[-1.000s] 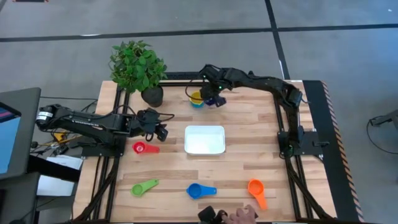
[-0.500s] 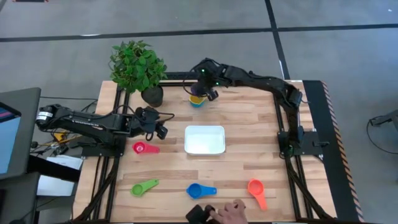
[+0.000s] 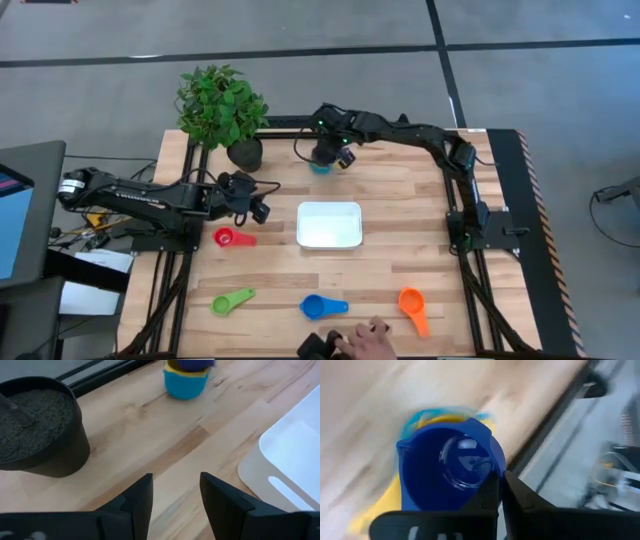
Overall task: Nest measuring cups in basket
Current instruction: Stack the dark blue measuring cup on top of the yellow measuring cup, then stack the orange measuring cup on top of the dark blue measuring cup
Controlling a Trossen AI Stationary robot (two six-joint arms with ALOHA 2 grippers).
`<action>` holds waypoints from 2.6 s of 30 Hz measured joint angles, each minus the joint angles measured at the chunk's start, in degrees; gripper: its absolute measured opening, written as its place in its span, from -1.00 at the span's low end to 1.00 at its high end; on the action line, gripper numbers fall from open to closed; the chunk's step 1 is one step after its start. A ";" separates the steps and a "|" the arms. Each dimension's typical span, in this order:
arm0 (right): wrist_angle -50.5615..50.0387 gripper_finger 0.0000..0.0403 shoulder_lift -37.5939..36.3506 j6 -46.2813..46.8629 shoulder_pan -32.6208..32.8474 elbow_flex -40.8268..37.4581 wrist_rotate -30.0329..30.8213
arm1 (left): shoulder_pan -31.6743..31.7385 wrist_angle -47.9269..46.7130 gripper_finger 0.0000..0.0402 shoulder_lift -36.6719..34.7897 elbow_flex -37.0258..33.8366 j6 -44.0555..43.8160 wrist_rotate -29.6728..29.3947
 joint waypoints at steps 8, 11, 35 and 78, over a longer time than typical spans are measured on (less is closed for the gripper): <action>-0.48 -0.85 -0.10 4.57 0.74 0.43 0.06 | 0.00 -0.62 -0.25 0.00 0.00 -0.30 0.26; -2.31 -0.88 -0.10 10.12 0.61 2.00 0.01 | 0.00 -1.12 -0.25 0.00 0.00 -0.30 0.27; -16.71 -0.96 5.86 72.41 -6.73 11.17 -14.76 | 0.00 -3.82 -0.25 0.00 0.00 -0.97 2.42; -16.09 -0.31 -18.01 99.63 13.71 -4.29 -5.22 | -0.17 -22.97 -0.25 -18.01 -2.85 -13.35 26.04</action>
